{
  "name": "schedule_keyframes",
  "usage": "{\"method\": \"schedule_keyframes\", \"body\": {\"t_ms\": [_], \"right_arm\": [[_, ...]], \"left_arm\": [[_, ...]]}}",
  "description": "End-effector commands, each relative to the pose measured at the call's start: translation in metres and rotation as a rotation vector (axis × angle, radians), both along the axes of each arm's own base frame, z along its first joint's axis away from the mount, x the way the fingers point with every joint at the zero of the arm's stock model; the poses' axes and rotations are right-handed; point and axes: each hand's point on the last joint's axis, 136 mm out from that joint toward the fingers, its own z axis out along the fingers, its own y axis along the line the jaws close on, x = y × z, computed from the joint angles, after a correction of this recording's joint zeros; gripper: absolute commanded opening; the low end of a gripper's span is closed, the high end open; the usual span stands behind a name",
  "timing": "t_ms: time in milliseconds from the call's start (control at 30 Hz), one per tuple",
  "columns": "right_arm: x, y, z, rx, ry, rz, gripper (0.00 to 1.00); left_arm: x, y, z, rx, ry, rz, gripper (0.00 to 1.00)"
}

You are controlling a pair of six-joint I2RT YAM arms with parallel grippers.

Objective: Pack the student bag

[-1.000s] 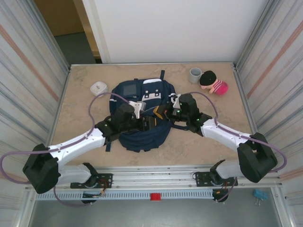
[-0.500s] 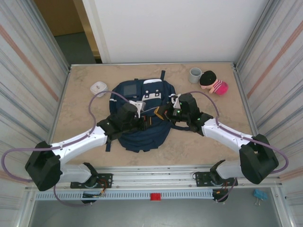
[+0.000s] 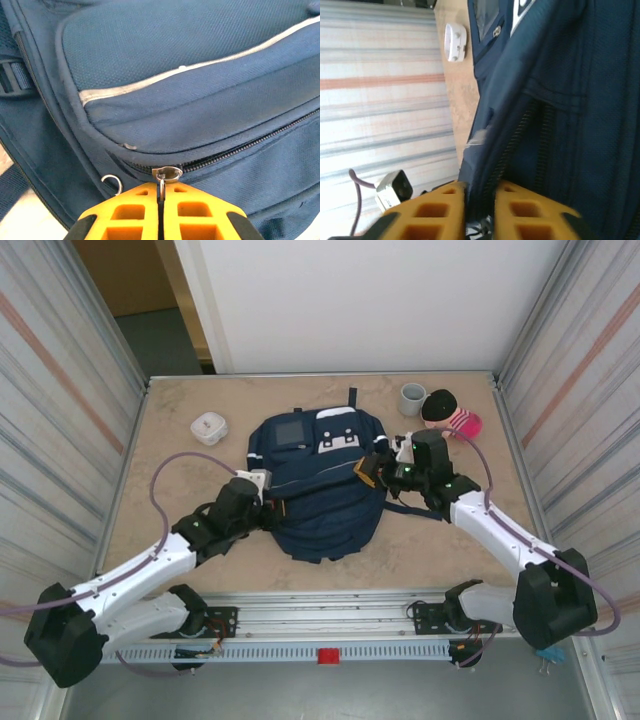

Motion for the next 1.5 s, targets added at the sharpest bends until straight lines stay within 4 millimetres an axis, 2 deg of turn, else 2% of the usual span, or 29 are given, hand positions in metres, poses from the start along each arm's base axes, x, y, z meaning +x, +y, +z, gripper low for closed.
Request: {"method": "schedule_keyframes", "body": {"t_ms": [0,133,200,267,467,567,667,833,900,933,1000,1133,1167,1333,1467], "right_arm": [[0.000,-0.015,0.035,-0.126,-0.255,0.000,0.39],[-0.011,-0.024,0.065,-0.352,-0.597,0.027,0.56],[-0.019,-0.015,0.076,-0.421,-0.757,0.120,0.57],[-0.028,0.001,0.077,-0.476,-0.870,0.248,0.58],[-0.045,0.058,0.047,-0.632,-1.040,0.665,0.61],[-0.053,0.083,0.035,-0.617,-1.144,0.817,0.61],[-0.058,0.099,0.022,-0.606,-1.232,0.937,0.59],[-0.047,0.109,0.000,-0.641,-1.239,1.024,0.57],[-0.039,0.111,-0.007,-0.667,-1.216,1.031,0.54],[-0.037,0.112,-0.008,-0.671,-1.210,1.036,0.50],[-0.035,0.114,-0.005,-0.659,-1.216,1.042,0.37],[-0.040,0.110,0.007,-0.587,-1.234,1.058,0.06],[-0.040,0.107,0.011,-0.576,-1.240,1.057,0.02],[-0.047,0.089,0.031,-0.509,-1.278,1.046,0.00],[-0.056,0.083,0.042,-0.464,-1.315,1.061,0.00]], "left_arm": [[0.006,-0.017,0.029,-0.082,-0.122,-0.104,0.00],[0.006,-0.039,0.046,-0.112,-0.167,-0.226,0.00],[0.005,-0.048,0.053,-0.137,-0.184,-0.271,0.00],[0.004,-0.054,0.059,-0.159,-0.201,-0.307,0.00],[-0.002,-0.062,0.074,-0.194,-0.239,-0.370,0.00],[-0.003,-0.059,0.075,-0.187,-0.249,-0.364,0.00],[-0.004,-0.056,0.077,-0.186,-0.260,-0.358,0.00],[-0.005,-0.055,0.081,-0.192,-0.274,-0.360,0.00],[-0.005,-0.055,0.081,-0.192,-0.276,-0.361,0.00],[-0.005,-0.055,0.081,-0.190,-0.275,-0.360,0.00],[-0.004,-0.051,0.076,-0.171,-0.261,-0.342,0.00],[0.008,-0.029,0.056,-0.092,-0.201,-0.216,0.00],[0.011,-0.024,0.050,-0.082,-0.184,-0.193,0.00],[0.026,0.001,0.037,-0.102,-0.152,-0.125,0.00],[0.037,0.008,0.032,-0.088,-0.148,-0.127,0.00]]}}
